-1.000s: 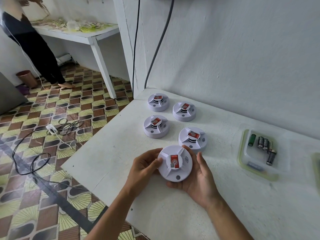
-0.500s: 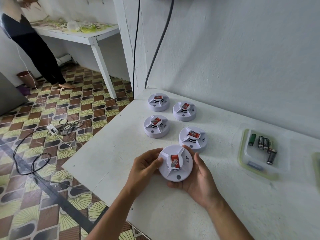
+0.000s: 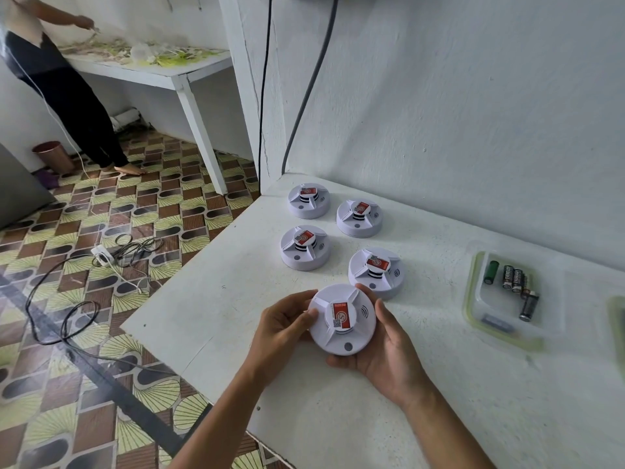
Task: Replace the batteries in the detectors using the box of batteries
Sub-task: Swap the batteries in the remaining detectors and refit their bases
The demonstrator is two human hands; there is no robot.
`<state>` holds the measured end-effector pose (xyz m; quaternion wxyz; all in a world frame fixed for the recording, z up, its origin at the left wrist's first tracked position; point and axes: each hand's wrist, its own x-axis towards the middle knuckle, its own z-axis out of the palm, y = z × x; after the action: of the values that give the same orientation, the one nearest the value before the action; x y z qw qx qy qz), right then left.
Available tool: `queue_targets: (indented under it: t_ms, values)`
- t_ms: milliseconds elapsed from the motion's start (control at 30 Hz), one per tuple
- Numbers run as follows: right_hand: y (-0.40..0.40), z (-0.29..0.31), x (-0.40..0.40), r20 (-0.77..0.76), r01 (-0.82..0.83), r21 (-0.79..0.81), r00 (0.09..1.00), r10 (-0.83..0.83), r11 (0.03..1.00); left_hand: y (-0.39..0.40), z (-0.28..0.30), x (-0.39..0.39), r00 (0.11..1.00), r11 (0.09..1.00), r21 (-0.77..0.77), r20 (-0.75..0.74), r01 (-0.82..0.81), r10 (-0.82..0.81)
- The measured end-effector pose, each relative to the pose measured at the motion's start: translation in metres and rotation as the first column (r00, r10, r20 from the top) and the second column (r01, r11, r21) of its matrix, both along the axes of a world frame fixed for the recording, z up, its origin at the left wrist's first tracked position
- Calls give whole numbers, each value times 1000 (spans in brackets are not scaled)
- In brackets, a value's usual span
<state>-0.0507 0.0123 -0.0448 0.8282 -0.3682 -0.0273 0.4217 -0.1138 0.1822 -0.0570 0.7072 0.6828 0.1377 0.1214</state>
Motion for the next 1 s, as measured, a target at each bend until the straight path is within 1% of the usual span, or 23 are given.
queue_targets:
  t_ms: [300,533,733,900,1000]
  values:
    - [0,-3,1,4,-5,-8,1000,5,1000,0,1,0,1000,1000,27,3,2,-2]
    - [2,-3,2,91,-31,-5,995,31,1000,0,0,0,1000,1000,16,-1,4,-4]
    - [2,-4,2,84,-35,3,996,34,999,0,0,0,1000,1000,15,-3,7,-7]
    - [1,-3,1,119,-30,-10,992,31,1000,0,0,0,1000,1000,30,-2,8,-8]
    - [1,-4,1,116,-27,-18,993,29,999,0,0,0,1000,999,45,-7,9,-8]
